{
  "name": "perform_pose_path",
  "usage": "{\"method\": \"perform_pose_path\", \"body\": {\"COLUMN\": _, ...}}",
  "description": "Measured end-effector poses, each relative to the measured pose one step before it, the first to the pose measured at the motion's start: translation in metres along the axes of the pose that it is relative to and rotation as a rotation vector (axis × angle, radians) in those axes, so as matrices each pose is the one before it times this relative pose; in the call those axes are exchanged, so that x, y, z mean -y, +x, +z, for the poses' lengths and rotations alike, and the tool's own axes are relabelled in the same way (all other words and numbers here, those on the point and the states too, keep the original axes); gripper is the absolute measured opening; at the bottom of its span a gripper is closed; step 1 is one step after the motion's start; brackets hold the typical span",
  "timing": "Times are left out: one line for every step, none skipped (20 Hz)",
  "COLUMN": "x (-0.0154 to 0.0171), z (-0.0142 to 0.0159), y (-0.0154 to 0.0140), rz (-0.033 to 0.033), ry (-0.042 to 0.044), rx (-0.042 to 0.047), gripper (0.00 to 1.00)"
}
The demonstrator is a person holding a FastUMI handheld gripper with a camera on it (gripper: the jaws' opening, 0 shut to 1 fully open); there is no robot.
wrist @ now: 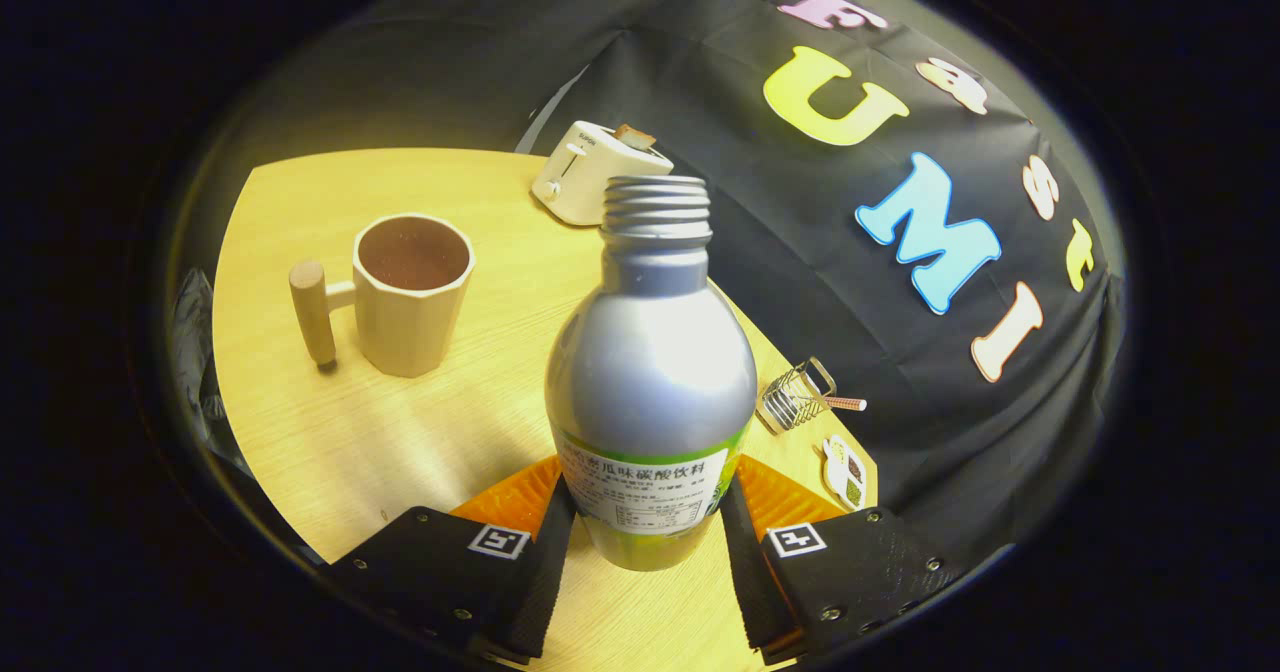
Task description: Take the bottle from table, then pour the juice into the cup, finally place the bottle on the coaster
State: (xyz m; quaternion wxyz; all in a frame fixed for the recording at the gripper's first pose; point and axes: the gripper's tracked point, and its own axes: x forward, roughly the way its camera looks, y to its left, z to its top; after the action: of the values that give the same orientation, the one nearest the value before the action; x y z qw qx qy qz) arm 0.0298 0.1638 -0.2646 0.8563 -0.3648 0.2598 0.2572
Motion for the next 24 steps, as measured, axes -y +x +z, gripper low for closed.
{"method": "perform_pose_path", "body": {"x": -0.00095, "z": 0.00072, "y": 0.00139, "rz": -0.00074, "ry": -0.02017, "rx": -0.00768, "gripper": 0.72}}
{"method": "perform_pose_path", "body": {"x": -0.00122, "z": 0.00063, "y": 0.00031, "rz": 0.00156, "ry": -0.01779, "rx": -0.00656, "gripper": 0.72}}
{"method": "perform_pose_path", "body": {"x": -0.0008, "z": 0.00037, "y": 0.0012, "rz": 0.00204, "ry": -0.01755, "rx": -0.00758, "gripper": 0.72}}
{"method": "perform_pose_path", "body": {"x": -0.00047, "z": 0.00128, "y": 0.00019, "rz": 0.00015, "ry": -0.0177, "rx": -0.00604, "gripper": 0.72}}
{"method": "perform_pose_path", "body": {"x": -0.00148, "z": 0.00133, "y": -0.00013, "rz": 0.00104, "ry": -0.0192, "rx": -0.00447, "gripper": 0.72}}
{"method": "perform_pose_path", "body": {"x": -0.00008, "z": 0.00214, "y": 0.00005, "rz": -0.00079, "ry": -0.02023, "rx": -0.00274, "gripper": 0.72}}
{"method": "perform_pose_path", "body": {"x": -0.00171, "z": 0.00045, "y": -0.00074, "rz": -0.00008, "ry": -0.01968, "rx": -0.00423, "gripper": 0.72}}
{"method": "perform_pose_path", "body": {"x": -0.00166, "z": 0.00115, "y": 0.00083, "rz": 0.00047, "ry": -0.01938, "rx": -0.00493, "gripper": 0.72}}
{"method": "perform_pose_path", "body": {"x": -0.00078, "z": 0.00182, "y": -0.00074, "rz": 0.00035, "ry": -0.01998, "rx": -0.00302, "gripper": 0.72}}
{"method": "perform_pose_path", "body": {"x": -0.00272, "z": -0.00008, "y": 0.0004, "rz": 0.00186, "ry": -0.0208, "rx": -0.00586, "gripper": 0.72}}
{"method": "perform_pose_path", "body": {"x": -0.00174, "z": 0.00097, "y": -0.00109, "rz": 0.00158, "ry": -0.01981, "rx": -0.0054, "gripper": 0.72}}
{"method": "perform_pose_path", "body": {"x": -0.00037, "z": 0.0025, "y": -0.00025, "rz": -0.00041, "ry": -0.01743, "rx": -0.00206, "gripper": 0.72}}
{"method": "perform_pose_path", "body": {"x": -0.00114, "z": 0.00188, "y": -0.00003, "rz": 0.00117, "ry": -0.01249, "rx": -0.00325, "gripper": 0.72}}
{"method": "perform_pose_path", "body": {"x": -0.00093, "z": 0.00154, "y": -0.00023, "rz": 0.00141, "ry": -0.01243, "rx": -0.00319, "gripper": 0.72}}
{"method": "perform_pose_path", "body": {"x": -0.00037, "z": 0.00266, "y": 0.00121, "rz": -0.00027, "ry": -0.01509, "rx": -0.00228, "gripper": 0.72}}
{"method": "perform_pose_path", "body": {"x": -0.00004, "z": 0.0022, "y": 0.00087, "rz": -0.00063, "ry": -0.01785, "rx": -0.00521, "gripper": 0.72}}
{"method": "perform_pose_path", "body": {"x": -0.00074, "z": 0.00175, "y": 0.00077, "rz": 0.00045, "ry": -0.01917, "rx": -0.00399, "gripper": 0.72}}
{"method": "perform_pose_path", "body": {"x": -0.00014, "z": 0.00065, "y": -0.00066, "rz": -0.00016, "ry": -0.01884, "rx": -0.00843, "gripper": 0.72}}
{"method": "perform_pose_path", "body": {"x": -0.00373, "z": 0.00054, "y": 0.00062, "rz": 0.00854, "ry": -0.01535, "rx": -0.01152, "gripper": 0.72}}
{"method": "perform_pose_path", "body": {"x": -0.0017, "z": 0.0016, "y": 0.00023, "rz": 0.00641, "ry": -0.00963, "rx": -0.00913, "gripper": 0.72}}
{"method": "perform_pose_path", "body": {"x": -0.00067, "z": 0.00068, "y": 0.0005, "rz": 0.00278, "ry": -0.01075, "rx": -0.01027, "gripper": 0.72}}
{"method": "perform_pose_path", "body": {"x": 0.00045, "z": 0.00139, "y": -0.00017, "rz": 0.00101, "ry": -0.01318, "rx": -0.00965, "gripper": 0.72}}
{"method": "perform_pose_path", "body": {"x": -0.00023, "z": 0.0024, "y": 0.00071, "rz": -0.00152, "ry": -0.01454, "rx": -0.0053, "gripper": 0.72}}
{"method": "perform_pose_path", "body": {"x": 0.00106, "z": 0.00145, "y": -0.00053, "rz": -0.00217, "ry": -0.01676, "rx": -0.00643, "gripper": 0.72}}
